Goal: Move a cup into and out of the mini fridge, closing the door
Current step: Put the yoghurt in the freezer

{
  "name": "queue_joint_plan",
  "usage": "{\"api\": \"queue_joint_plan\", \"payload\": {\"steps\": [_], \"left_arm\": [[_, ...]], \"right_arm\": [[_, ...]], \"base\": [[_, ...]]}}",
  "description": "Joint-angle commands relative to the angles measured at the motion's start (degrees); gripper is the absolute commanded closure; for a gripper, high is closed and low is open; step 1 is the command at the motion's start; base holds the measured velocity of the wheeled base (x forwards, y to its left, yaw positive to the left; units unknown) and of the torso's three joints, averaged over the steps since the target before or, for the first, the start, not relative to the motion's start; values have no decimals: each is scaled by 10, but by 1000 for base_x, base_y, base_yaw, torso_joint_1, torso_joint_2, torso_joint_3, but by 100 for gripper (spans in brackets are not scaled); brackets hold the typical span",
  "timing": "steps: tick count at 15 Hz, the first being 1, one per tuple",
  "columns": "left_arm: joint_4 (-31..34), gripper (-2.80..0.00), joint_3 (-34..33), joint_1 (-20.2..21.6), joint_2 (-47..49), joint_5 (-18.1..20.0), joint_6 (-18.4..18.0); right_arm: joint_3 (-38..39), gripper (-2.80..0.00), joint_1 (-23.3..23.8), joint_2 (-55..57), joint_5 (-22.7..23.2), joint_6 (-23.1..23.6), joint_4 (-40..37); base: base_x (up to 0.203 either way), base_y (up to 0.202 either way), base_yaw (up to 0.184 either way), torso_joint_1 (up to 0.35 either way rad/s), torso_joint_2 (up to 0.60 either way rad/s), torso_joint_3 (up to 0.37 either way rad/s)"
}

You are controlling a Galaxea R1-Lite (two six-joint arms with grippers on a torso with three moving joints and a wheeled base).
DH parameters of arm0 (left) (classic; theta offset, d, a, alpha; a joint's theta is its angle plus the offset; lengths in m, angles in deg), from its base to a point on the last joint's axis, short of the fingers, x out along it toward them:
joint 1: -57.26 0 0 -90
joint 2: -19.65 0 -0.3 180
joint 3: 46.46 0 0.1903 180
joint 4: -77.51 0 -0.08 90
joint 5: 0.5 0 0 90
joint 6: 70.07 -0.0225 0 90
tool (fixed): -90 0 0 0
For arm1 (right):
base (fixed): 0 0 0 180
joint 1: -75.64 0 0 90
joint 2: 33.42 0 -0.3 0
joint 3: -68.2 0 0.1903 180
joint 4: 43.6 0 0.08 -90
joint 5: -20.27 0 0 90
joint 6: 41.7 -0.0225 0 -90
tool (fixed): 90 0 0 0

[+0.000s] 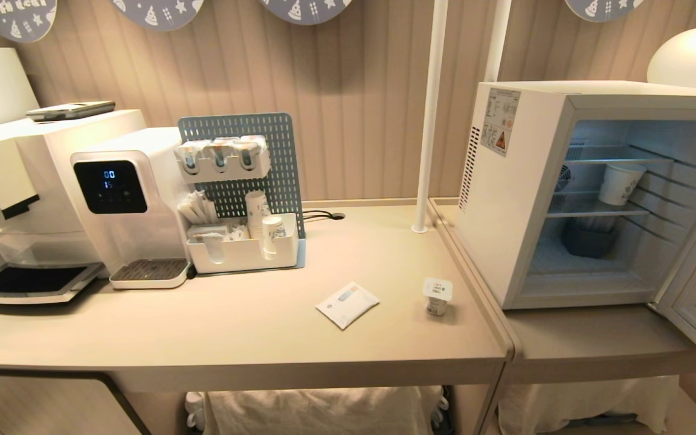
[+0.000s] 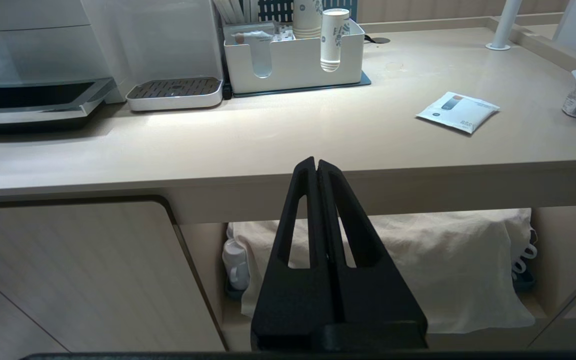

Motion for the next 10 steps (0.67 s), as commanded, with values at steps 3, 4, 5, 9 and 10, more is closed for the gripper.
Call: {"api": "queue_joint_plan", "payload": {"steps": [3,4,5,9,10], "left_arm": [[0,0,0,0,0,-1,2],[0,0,0,0,0,-1,3],[0,0,0,0,0,-1,4],[0,0,1,0,0,-1,10],[0,0,0,0,0,-1,10]], "right_arm": [[51,0,-8,262,77,25,138],[67,0,-9,332,100,32,194],[79,0,-9,393,118,36,247],[110,0,-18,683,156,45,523],[114,0,-25,756,148,45,602]], "base": [[0,0,0,0,0,0],[0,0,0,0,0,0],[0,0,0,0,0,0],[0,0,0,0,0,0],[0,0,0,0,0,0]]}}
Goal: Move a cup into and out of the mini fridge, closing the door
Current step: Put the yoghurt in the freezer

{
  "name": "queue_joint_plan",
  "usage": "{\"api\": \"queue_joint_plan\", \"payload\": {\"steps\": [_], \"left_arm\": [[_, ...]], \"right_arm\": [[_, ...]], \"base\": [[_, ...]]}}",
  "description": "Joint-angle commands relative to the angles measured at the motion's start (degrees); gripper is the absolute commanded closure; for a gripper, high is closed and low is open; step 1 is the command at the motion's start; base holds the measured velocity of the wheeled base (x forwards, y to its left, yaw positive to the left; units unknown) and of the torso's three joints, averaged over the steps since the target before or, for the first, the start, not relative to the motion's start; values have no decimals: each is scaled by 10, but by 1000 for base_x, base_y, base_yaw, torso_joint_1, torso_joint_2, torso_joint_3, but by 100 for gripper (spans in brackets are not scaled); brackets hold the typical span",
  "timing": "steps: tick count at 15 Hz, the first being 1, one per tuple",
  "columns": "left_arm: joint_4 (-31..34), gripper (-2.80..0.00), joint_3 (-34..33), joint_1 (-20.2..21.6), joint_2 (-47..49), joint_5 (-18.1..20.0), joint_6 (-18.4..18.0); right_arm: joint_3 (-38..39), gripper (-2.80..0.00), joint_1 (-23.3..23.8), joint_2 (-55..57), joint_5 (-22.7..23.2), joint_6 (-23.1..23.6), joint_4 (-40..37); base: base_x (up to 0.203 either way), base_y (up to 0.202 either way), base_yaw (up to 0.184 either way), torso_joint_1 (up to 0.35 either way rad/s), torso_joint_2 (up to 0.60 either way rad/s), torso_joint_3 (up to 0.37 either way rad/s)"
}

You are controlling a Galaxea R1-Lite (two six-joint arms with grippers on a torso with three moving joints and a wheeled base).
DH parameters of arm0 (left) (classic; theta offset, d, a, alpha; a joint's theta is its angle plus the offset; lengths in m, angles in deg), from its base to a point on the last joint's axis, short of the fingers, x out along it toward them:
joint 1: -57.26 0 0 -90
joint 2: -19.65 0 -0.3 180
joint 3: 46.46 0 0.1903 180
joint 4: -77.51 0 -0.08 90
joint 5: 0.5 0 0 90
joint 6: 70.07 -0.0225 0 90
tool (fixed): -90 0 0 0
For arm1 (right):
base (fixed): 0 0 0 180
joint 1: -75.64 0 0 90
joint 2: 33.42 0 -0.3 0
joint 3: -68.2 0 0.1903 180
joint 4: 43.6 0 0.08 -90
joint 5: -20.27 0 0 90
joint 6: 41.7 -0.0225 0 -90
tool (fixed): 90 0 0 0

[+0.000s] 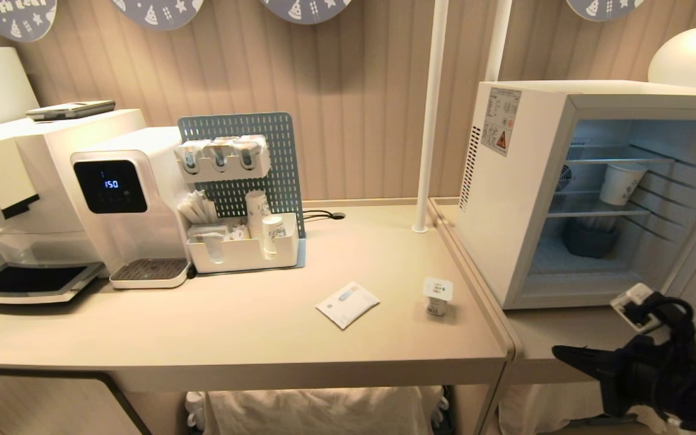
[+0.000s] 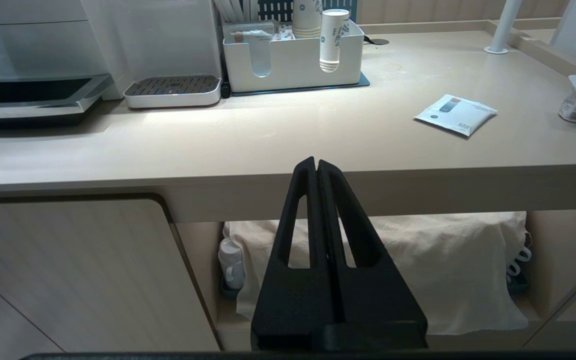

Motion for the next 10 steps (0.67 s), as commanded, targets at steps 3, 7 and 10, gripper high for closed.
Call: {"api": "queue_joint_plan", "payload": {"steps": [3,7,10], "left_arm": [[0,0,0,0,0,0,1],[-1,0,0,0,0,-1,3],[-1,0,0,0,0,-1,6]], "right_arm": [[5,0,-41,321,-84,-5,277],[-67,-280,-89,391,-178,-13,377],[-136,-280,-118,417,-221,-13,367]], "base": [[0,0,0,0,0,0],[0,0,0,0,0,0],[0,0,0,0,0,0]]}}
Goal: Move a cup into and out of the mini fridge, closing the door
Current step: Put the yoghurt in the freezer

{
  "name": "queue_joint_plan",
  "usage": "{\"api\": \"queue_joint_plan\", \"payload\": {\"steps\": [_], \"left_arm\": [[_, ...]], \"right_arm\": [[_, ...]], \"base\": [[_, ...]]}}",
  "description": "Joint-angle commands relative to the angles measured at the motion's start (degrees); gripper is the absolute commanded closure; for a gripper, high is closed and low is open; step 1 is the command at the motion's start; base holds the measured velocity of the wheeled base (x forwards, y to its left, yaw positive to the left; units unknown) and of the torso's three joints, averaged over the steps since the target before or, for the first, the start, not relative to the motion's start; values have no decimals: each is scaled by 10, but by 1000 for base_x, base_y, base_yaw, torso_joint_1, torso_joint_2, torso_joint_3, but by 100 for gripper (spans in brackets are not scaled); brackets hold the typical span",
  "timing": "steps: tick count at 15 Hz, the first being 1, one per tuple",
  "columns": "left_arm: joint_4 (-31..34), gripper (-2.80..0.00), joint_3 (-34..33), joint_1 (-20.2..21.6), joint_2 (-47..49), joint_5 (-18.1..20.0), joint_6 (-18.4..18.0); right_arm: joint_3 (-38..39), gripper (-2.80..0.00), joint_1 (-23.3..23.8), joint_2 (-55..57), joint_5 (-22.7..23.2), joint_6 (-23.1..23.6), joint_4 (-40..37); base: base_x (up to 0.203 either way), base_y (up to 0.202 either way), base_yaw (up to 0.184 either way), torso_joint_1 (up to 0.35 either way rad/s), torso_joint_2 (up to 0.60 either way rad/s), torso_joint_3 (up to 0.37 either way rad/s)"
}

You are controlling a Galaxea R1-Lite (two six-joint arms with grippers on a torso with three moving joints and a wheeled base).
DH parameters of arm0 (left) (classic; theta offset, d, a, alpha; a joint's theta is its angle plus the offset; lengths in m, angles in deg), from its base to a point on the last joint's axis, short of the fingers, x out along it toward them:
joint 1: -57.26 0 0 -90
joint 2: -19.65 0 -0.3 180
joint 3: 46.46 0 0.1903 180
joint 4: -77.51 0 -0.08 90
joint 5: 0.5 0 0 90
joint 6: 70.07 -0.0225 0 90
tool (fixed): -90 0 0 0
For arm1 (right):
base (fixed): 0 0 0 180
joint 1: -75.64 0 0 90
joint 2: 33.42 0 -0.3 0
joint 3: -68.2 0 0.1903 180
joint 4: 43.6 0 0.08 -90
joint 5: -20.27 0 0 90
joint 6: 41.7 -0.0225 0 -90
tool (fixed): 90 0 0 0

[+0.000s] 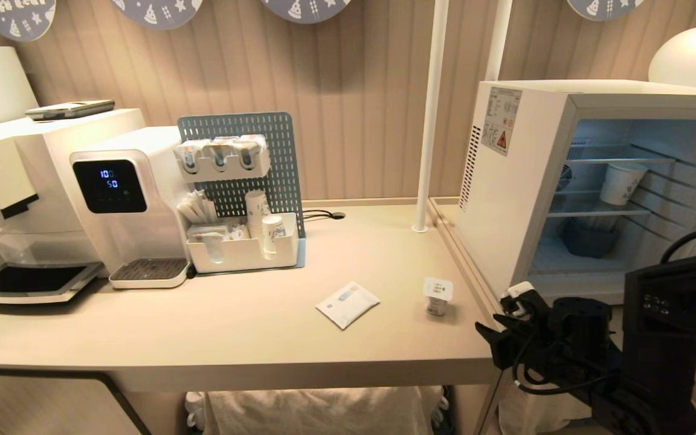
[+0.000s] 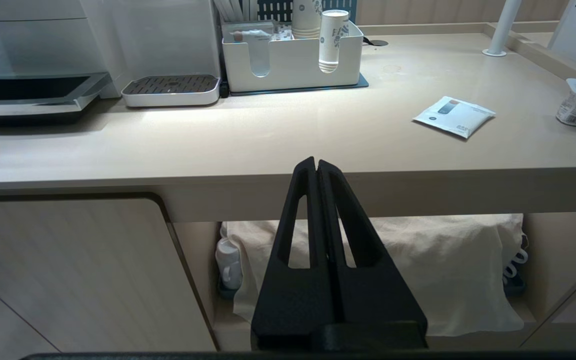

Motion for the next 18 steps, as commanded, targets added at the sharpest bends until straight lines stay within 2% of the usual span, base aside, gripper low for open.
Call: {"api": "queue_joint_plan", "payload": {"steps": [1,3,13,18], "left_arm": [[0,0,0,0,0,0,0],[0,0,0,0,0,0,0],[-2,0,0,0,0,0,2],[-2,0,0,0,0,0,2]], "right_arm": [[-36,-280,-16,33,-6,1,-2],[-69,-280,-27,53,-25,1,-15],[-233,-280,-28,109,-81,0,-84],[-308,-280,-29,137,-85,0,-146]], "base": [[0,0,0,0,0,0],[0,0,0,0,0,0],[0,0,0,0,0,0],[0,0,0,0,0,0]]}}
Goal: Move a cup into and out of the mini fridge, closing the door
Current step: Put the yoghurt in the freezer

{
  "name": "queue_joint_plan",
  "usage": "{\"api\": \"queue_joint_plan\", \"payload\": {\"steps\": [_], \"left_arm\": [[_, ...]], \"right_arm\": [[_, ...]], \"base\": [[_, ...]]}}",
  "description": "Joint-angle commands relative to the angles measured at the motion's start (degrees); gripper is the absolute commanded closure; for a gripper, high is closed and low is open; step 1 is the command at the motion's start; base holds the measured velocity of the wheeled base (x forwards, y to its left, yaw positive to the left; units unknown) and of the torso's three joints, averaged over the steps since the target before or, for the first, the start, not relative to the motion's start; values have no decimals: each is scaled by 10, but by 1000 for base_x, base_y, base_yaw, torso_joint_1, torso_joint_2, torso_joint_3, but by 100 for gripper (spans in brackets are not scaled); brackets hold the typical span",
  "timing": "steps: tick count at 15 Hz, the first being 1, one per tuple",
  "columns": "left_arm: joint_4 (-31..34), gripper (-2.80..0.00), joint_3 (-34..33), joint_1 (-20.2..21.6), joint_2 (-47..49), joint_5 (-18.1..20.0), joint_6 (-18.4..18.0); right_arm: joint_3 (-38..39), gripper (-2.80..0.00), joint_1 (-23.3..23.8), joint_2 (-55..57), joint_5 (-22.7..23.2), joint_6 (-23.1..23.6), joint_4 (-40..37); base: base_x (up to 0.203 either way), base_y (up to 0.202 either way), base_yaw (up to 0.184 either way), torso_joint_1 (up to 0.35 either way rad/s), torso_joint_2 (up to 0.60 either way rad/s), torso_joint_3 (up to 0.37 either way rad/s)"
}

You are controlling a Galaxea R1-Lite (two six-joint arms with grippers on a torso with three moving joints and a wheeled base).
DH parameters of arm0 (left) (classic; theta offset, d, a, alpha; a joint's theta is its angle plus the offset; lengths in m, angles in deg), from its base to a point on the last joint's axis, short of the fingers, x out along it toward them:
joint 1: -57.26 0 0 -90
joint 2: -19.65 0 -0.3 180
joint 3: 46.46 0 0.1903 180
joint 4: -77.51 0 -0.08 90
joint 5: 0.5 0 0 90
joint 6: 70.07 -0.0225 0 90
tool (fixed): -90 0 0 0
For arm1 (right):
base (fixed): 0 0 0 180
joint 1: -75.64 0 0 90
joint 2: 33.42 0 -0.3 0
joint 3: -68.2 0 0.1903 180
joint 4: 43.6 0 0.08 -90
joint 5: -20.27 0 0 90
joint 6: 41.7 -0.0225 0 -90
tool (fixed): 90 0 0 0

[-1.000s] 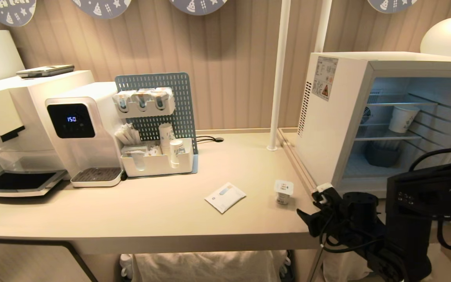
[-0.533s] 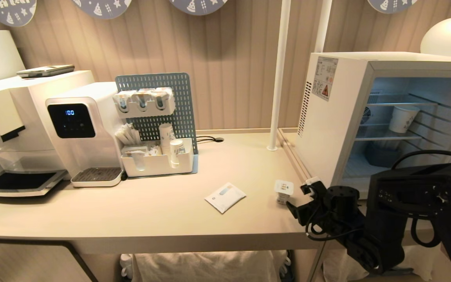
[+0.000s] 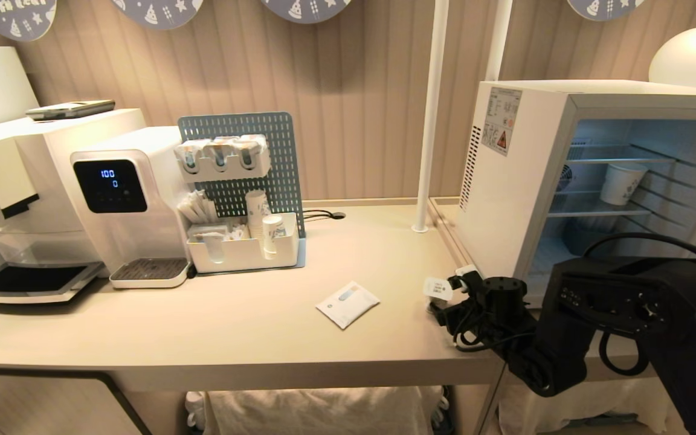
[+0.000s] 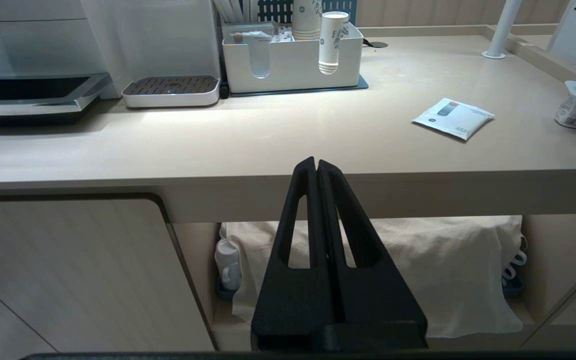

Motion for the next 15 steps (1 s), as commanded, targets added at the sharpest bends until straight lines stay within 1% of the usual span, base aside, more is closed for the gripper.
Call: {"api": "queue_joint_plan", "payload": {"steps": [1,4,9,12,13,15], "left_arm": [[0,0,0,0,0,0,0],[0,0,0,0,0,0,0],[0,0,0,0,0,-2,1],[0,0,0,0,0,-2,1],[0,0,0,0,0,-2,1],[0,0,0,0,0,-2,1]], "right_arm": [[-27,-280,-1,8,0,1,-14],[-61,-280,-3,10,0,1,-46],[-115,-280,-3,35,0,1,-76],[-135,-280,-3,39,0,1,-102],[-140,0,-3,39,0,1,-109],[-144,0,-3,40,0,1,-113]], "base": [[0,0,0,0,0,0],[0,0,0,0,0,0],[0,0,0,0,0,0],[0,0,0,0,0,0],[0,0,0,0,0,0],[0,0,0,0,0,0]]}}
